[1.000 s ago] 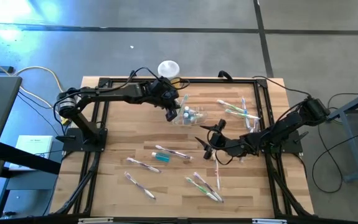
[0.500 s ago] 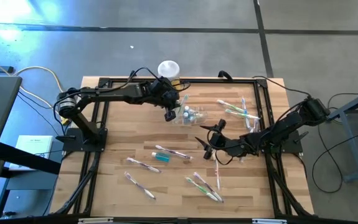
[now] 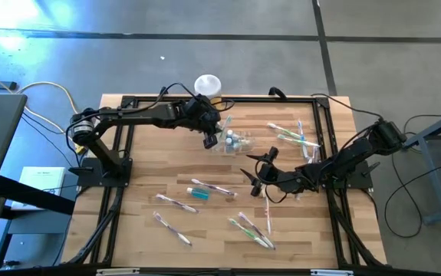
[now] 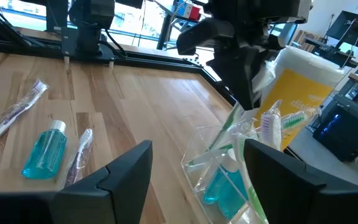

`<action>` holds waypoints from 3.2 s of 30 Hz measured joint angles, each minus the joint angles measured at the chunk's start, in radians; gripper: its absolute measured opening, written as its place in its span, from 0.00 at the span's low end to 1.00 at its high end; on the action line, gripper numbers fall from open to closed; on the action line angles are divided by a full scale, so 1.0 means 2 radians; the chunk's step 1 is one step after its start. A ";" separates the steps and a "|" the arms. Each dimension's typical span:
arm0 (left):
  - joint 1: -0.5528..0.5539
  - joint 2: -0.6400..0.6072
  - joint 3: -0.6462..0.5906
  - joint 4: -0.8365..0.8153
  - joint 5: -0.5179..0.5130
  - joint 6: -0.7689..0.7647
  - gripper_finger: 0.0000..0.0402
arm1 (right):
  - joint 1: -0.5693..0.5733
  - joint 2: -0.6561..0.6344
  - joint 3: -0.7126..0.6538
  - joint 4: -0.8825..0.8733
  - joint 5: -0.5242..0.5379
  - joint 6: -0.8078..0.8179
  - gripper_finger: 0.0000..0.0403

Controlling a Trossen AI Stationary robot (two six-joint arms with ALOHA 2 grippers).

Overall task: Pick & Place toothbrushing station
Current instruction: Put the green toothbrush into the transparent organizer, then put the orange toothbrush into the transparent organizer

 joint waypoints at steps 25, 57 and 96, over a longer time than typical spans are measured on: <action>-0.005 -0.035 0.083 -0.130 -0.050 -0.014 0.49 | 0.002 -0.044 0.000 -0.141 0.097 0.070 0.61; -0.223 -0.105 0.001 -0.400 -0.227 -0.258 0.49 | 0.007 -0.044 0.000 -0.421 -0.378 0.621 0.61; -0.285 -0.106 -0.149 -0.234 -0.255 -0.314 0.49 | -0.011 0.051 0.003 -0.456 -0.298 0.620 0.04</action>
